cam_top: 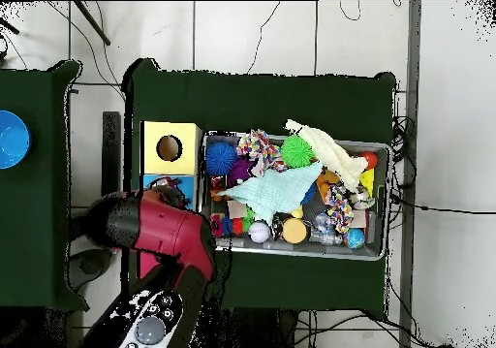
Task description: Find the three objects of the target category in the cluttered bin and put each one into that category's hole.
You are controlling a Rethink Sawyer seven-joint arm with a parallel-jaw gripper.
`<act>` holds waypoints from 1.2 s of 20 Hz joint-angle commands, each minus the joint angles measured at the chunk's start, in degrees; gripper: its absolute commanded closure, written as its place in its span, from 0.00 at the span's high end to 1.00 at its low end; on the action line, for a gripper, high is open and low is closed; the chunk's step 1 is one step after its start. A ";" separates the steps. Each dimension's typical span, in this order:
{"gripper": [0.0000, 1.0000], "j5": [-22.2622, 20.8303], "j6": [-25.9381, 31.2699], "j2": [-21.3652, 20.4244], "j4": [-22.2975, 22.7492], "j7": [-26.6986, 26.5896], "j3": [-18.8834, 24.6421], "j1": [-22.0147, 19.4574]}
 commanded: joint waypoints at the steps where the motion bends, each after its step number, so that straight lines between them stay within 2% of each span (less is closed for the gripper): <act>1: 1.00 0.59 -1.15 1.37 1.53 8.91 4.93 -1.82; 9: 1.00 0.15 2.84 -0.24 0.61 9.24 3.54 -1.29; 13: 1.00 -0.65 6.22 -2.33 0.02 8.63 2.32 -1.27; 16: 1.00 -2.06 4.67 -4.86 2.14 3.98 3.36 -4.26; 18: 1.00 -3.34 2.66 -6.43 4.17 -0.89 5.41 -8.36; 20: 1.00 -4.01 1.47 -7.32 5.39 -2.77 6.37 -10.55; 24: 1.00 -6.21 1.39 -8.00 5.52 -3.32 6.53 -12.31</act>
